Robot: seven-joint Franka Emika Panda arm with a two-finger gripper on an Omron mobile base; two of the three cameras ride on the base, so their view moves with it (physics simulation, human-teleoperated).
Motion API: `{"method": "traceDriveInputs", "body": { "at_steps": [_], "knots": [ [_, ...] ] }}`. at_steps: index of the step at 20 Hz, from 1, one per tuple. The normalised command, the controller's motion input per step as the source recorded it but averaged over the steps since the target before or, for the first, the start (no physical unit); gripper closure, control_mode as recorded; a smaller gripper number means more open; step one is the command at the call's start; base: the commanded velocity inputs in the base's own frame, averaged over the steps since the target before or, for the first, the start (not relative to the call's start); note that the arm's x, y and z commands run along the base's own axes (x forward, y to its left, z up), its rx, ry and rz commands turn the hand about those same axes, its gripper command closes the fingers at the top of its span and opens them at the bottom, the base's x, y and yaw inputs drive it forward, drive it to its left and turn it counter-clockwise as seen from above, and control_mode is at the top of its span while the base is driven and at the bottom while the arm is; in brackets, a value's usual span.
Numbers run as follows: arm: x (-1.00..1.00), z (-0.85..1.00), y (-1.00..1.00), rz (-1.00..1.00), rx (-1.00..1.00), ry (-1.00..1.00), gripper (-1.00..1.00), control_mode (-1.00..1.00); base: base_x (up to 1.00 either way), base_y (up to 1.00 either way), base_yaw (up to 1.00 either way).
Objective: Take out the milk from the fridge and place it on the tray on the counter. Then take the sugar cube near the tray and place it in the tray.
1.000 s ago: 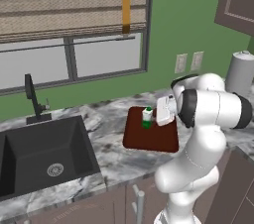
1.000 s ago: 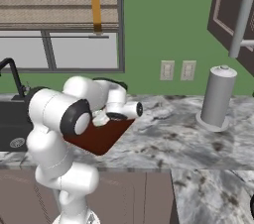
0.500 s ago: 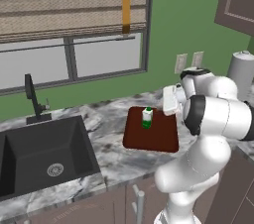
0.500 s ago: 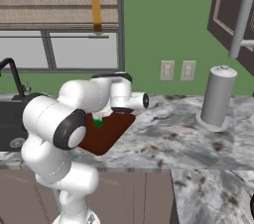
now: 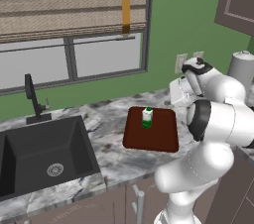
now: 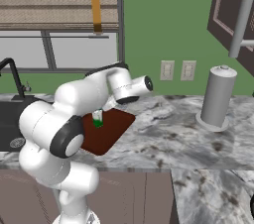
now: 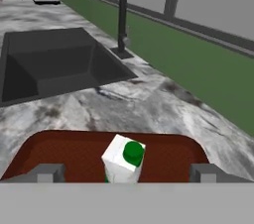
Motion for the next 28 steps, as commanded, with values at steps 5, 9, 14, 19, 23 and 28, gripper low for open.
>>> {"method": "traceDriveInputs", "body": {
  "at_steps": [5, 9, 14, 19, 23, 28],
  "knots": [
    [-0.22, 0.0, -0.07, 0.0, -0.32, 0.0, -1.0, -1.0, 0.0, 0.0, 0.0],
    [-0.25, 0.0, -0.37, 0.0, -0.31, 0.0, -1.0, -1.0, 0.0, 0.0, 0.0],
    [-0.07, 0.0, -0.41, 0.04, -0.3, 0.0, -1.0, -1.0, 0.0, 0.0, 0.0],
    [0.0, 0.0, -0.36, 0.12, -0.3, 0.04, -1.0, -1.0, 0.0, 0.0, 0.0],
    [0.0, -0.07, -0.45, 0.24, -0.2, 0.22, -1.0, -1.0, 0.0, 0.0, 0.0],
    [-0.16, -0.03, -0.44, 0.39, -0.04, 0.17, -1.0, -1.0, 0.0, 0.0, 0.0]
  ]
}}
